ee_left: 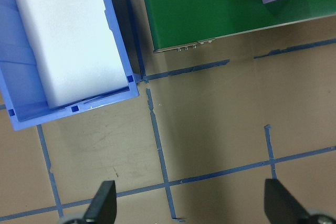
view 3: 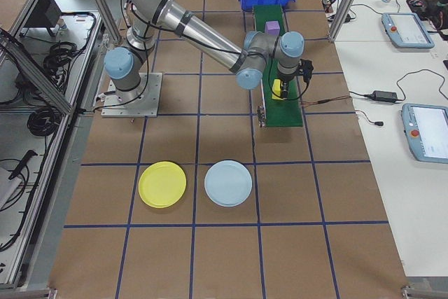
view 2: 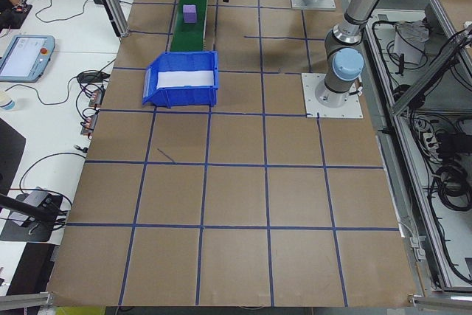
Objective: Move block left to right into plate
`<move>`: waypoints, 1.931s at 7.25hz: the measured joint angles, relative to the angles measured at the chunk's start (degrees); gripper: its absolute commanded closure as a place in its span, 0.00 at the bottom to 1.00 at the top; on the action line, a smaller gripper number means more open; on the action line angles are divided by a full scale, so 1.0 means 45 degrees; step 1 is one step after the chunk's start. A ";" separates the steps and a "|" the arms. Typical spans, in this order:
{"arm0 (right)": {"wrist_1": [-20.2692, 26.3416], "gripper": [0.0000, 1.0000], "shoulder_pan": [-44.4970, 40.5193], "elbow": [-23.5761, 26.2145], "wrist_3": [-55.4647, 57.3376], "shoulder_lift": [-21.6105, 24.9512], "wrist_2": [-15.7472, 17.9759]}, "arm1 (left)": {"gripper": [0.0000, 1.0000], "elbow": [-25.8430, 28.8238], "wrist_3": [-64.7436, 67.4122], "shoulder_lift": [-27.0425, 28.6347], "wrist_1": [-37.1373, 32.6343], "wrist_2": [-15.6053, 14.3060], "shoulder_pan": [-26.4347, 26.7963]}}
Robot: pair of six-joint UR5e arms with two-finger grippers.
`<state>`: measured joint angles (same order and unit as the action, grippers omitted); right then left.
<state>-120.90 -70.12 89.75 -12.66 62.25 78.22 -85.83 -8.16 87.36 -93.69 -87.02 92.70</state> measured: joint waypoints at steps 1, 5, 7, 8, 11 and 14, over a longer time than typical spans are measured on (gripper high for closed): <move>-0.0019 0.68 0.0015 0.0030 -0.0480 0.0037 0.0408 | 0.00 -0.0002 0.0007 0.0000 -0.0001 0.0004 0.0004; 0.0562 0.70 0.1623 0.0891 -0.4251 0.1527 0.2654 | 0.00 -0.0005 0.0078 -0.0054 -0.0018 0.0021 0.0021; 0.2030 0.69 0.4537 0.1835 -0.7027 0.3284 0.2921 | 0.00 -0.0007 0.0092 -0.0061 -0.0020 0.0021 0.0024; 0.2418 0.69 0.6420 0.2286 -0.8767 0.3726 0.3032 | 0.00 -0.0007 0.0094 -0.0073 -0.0024 0.0012 0.0024; 0.1631 0.69 1.1352 0.4159 -1.2373 0.3971 0.2921 | 0.00 0.0024 0.0174 -0.0175 -0.0139 -0.0029 0.0024; 0.0594 0.46 1.3353 0.5173 -1.3092 0.3879 0.2818 | 0.00 0.0030 0.0197 -0.0195 -0.0157 -0.0037 0.0024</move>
<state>-118.22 -10.04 113.02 -71.57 79.70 90.90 -85.70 -7.28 86.49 -94.39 -87.19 92.81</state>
